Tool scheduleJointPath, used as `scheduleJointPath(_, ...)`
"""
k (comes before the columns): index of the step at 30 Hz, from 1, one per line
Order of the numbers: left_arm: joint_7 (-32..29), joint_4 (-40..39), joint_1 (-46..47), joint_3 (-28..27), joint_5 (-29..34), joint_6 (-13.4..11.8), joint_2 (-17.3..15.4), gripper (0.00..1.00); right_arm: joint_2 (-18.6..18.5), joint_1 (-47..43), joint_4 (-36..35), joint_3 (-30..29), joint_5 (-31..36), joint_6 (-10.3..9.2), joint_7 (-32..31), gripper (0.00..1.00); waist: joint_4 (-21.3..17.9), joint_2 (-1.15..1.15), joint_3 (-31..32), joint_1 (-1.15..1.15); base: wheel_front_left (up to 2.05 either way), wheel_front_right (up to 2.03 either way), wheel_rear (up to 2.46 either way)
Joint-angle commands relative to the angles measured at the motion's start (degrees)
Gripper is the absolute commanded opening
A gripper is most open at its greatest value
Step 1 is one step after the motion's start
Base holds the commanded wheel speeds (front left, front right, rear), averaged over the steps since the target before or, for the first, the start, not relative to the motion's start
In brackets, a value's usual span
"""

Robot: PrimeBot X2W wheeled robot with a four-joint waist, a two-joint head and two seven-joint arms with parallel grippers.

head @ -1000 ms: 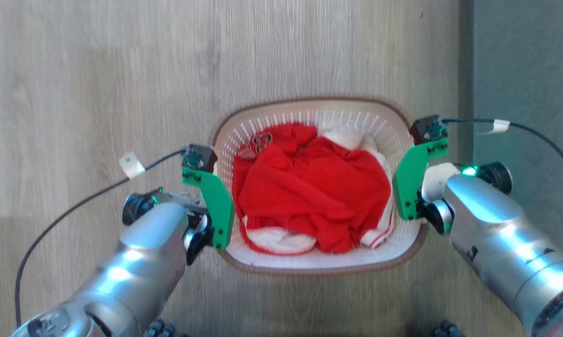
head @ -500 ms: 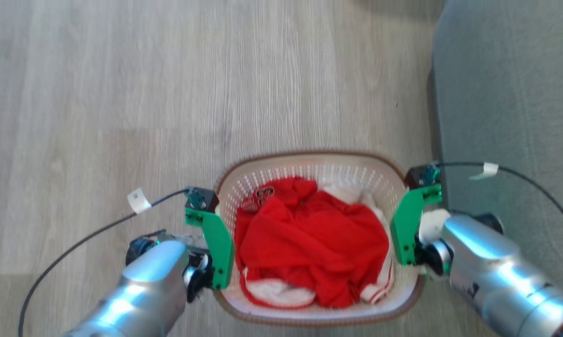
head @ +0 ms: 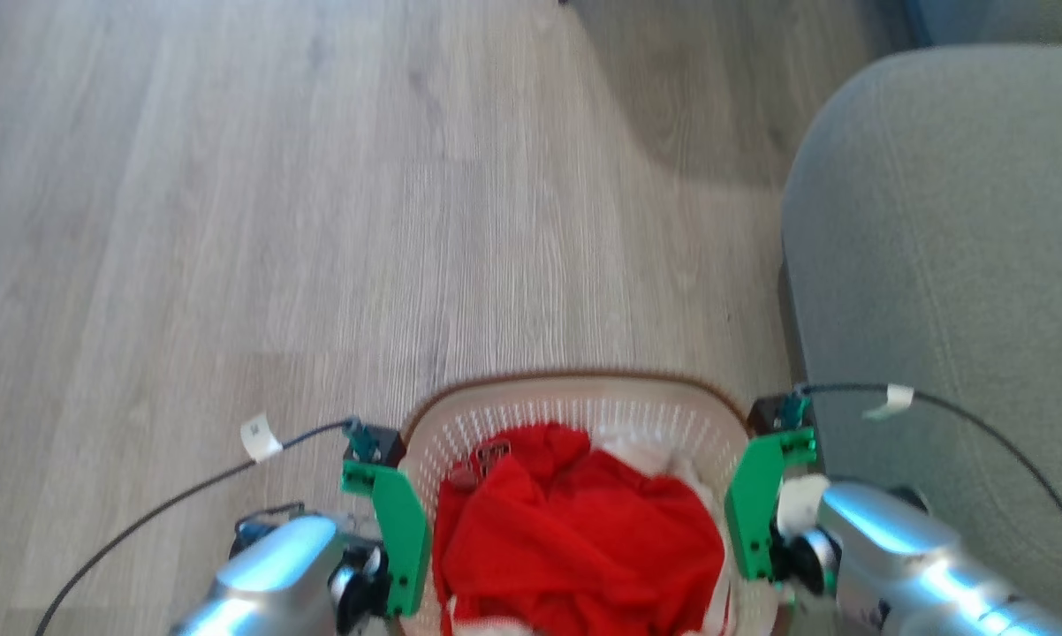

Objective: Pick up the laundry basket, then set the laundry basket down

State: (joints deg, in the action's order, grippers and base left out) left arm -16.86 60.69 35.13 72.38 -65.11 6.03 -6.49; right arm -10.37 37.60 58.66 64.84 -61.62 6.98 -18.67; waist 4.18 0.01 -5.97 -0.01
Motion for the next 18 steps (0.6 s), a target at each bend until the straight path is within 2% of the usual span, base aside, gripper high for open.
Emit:
scheduleJointPath(1,-0.2,-2.5,1.8,0.0,0.0,1.5,-0.4,0.00,1.9,-1.2,-1.7,1.5,0.4,0.51,0.1,0.00,0.3,-0.01,2.4,0.01,0.00,0.00,0.00)
scheduleJointPath(8,-2.4,-4.8,0.0,0.6,-0.1,1.5,-1.9,0.00,2.4,-3.6,-0.9,3.1,-1.6,0.51,0.1,0.00,1.0,-0.01,6.0,0.01,0.00,0.00,0.00)
scheduleJointPath(18,-2.5,-5.3,-1.1,0.8,-0.1,1.5,-2.4,0.00,2.7,-3.9,-0.9,4.8,-2.8,0.51,0.8,0.00,1.3,-0.01,6.9,0.01,0.00,0.00,0.00)
